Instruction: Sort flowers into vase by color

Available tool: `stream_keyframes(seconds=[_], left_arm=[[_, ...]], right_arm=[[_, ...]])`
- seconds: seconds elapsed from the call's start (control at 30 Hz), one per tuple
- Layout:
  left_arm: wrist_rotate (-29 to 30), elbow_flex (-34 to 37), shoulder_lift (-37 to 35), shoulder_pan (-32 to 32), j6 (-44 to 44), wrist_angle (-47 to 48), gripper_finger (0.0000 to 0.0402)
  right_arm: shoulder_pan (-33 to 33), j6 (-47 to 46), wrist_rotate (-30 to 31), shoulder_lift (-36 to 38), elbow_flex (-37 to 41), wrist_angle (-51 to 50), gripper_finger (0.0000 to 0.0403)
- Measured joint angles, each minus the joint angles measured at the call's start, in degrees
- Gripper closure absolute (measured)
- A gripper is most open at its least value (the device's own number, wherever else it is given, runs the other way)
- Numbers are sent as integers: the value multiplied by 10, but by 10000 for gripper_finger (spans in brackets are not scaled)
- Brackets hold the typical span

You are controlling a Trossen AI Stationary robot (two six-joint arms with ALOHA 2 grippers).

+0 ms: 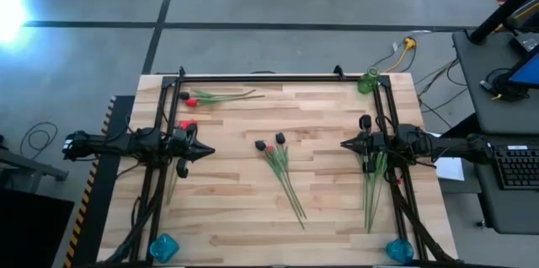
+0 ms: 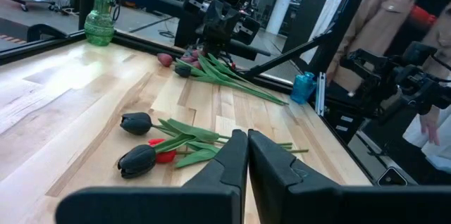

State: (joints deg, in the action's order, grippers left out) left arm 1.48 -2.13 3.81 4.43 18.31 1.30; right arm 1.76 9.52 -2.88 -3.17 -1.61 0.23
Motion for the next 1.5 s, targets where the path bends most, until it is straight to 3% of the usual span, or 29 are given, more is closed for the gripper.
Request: stream_keyframes(seconds=[1.3,1.4,1.5], left_arm=[[2,0,0,0,1,-4,401],[11,0,5,1,138,-89,401],[42,0,6,1,149,-158,401]], right_arm=[[0,0,0,0,0,0,385],[0,-1,0,0,0,0,385],[0,0,0,0,0,0,385]])
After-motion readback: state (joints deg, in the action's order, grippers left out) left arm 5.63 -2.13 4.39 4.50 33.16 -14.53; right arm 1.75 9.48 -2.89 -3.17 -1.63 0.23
